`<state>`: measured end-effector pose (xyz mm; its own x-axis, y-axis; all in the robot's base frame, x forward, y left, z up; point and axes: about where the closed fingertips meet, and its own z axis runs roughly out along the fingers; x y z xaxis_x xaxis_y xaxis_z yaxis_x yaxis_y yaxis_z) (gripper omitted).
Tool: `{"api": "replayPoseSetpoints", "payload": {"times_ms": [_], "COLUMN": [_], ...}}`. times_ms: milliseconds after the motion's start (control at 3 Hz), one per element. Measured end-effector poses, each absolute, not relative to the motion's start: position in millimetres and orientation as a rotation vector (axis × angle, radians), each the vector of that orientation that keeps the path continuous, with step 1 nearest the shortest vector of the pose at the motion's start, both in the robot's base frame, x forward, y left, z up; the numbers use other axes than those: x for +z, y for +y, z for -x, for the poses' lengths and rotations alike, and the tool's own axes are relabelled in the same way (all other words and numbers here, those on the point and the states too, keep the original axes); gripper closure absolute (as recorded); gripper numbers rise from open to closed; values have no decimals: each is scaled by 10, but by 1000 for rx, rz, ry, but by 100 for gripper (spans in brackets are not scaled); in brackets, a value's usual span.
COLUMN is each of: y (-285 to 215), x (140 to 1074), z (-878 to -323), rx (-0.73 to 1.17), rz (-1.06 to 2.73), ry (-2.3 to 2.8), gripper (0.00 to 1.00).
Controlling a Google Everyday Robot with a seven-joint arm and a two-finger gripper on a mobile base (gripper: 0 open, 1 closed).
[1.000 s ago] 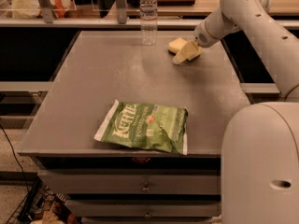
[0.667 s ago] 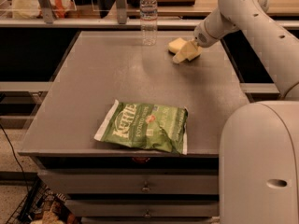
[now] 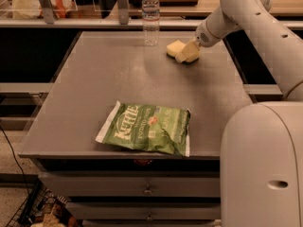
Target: Move sponge near green jalapeno chip bag
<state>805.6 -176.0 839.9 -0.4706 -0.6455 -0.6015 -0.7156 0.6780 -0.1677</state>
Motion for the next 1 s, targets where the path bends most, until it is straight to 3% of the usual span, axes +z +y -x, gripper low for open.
{"api": "replayPoseSetpoints", "payload": {"times_ms": [333, 1000], "y": [-1760, -1608], "x": [8399, 8923], "z": [-8055, -7883], "rx": [141, 197], "rz": [1042, 1188], "ry": [2242, 2102], "gripper": [100, 100]}}
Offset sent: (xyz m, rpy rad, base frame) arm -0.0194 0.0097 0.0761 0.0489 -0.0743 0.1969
